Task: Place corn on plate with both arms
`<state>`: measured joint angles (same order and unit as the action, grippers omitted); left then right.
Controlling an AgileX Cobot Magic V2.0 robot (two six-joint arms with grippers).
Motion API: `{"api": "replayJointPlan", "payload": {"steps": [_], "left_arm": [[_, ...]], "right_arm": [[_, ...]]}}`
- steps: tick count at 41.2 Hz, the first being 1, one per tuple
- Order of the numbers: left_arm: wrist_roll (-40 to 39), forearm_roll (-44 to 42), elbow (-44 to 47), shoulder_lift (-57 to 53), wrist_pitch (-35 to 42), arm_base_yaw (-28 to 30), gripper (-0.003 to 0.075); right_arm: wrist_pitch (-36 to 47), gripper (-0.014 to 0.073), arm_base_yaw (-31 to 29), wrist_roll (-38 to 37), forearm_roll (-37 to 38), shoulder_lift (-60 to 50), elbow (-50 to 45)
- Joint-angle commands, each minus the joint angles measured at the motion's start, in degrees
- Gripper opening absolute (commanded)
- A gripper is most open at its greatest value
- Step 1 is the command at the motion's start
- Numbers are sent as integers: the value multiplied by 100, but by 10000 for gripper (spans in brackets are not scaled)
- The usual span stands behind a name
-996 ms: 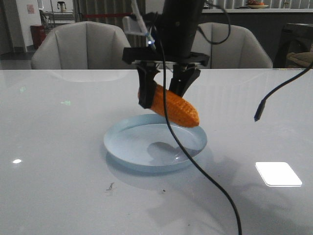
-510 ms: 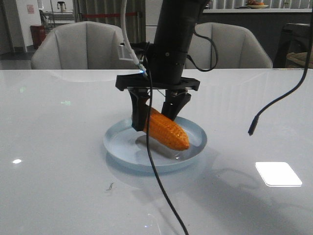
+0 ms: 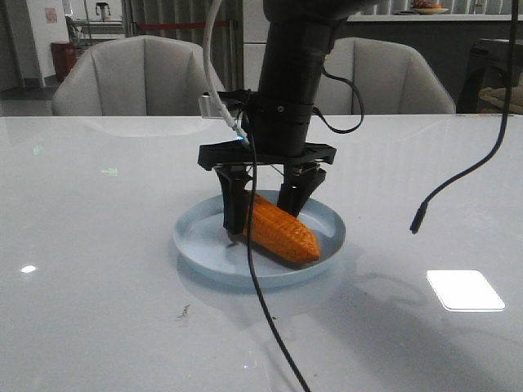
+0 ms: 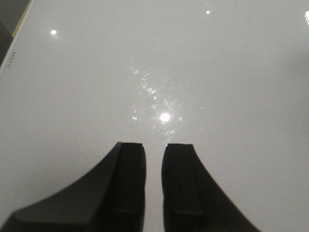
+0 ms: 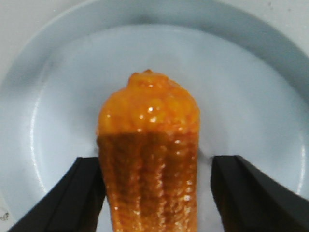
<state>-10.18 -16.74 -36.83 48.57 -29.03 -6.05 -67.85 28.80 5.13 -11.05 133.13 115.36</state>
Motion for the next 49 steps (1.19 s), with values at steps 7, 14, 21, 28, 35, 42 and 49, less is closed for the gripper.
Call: {"api": "replayJointPlan", "payload": {"steps": [7, 14, 21, 28, 35, 42, 49], "left_arm": [[-67, -66, -170, -62, 399, 11, 200], [-67, -66, -170, -62, 399, 11, 200], [-67, -66, -170, -62, 388, 11, 200], [-67, -102, -170, -62, 365, 11, 200], [-67, -202, -170, -62, 367, 11, 200], [-67, -202, -170, -62, 378, 11, 200], [-67, -202, -170, -62, 378, 11, 200]], "right_arm": [[-367, 575, -17, 62, -11, -465, 257], [-559, 575, -17, 62, -177, -527, 1104], [-852, 573, -33, 42, -128, -619, 2526], [-852, 528, -116, -90, 346, -942, 3016], [-847, 442, -246, -380, 996, -1469, 3022], [-847, 423, -609, -397, 1027, -1852, 3022], [-852, 423, -1171, -397, 1027, -2167, 3015]]}}
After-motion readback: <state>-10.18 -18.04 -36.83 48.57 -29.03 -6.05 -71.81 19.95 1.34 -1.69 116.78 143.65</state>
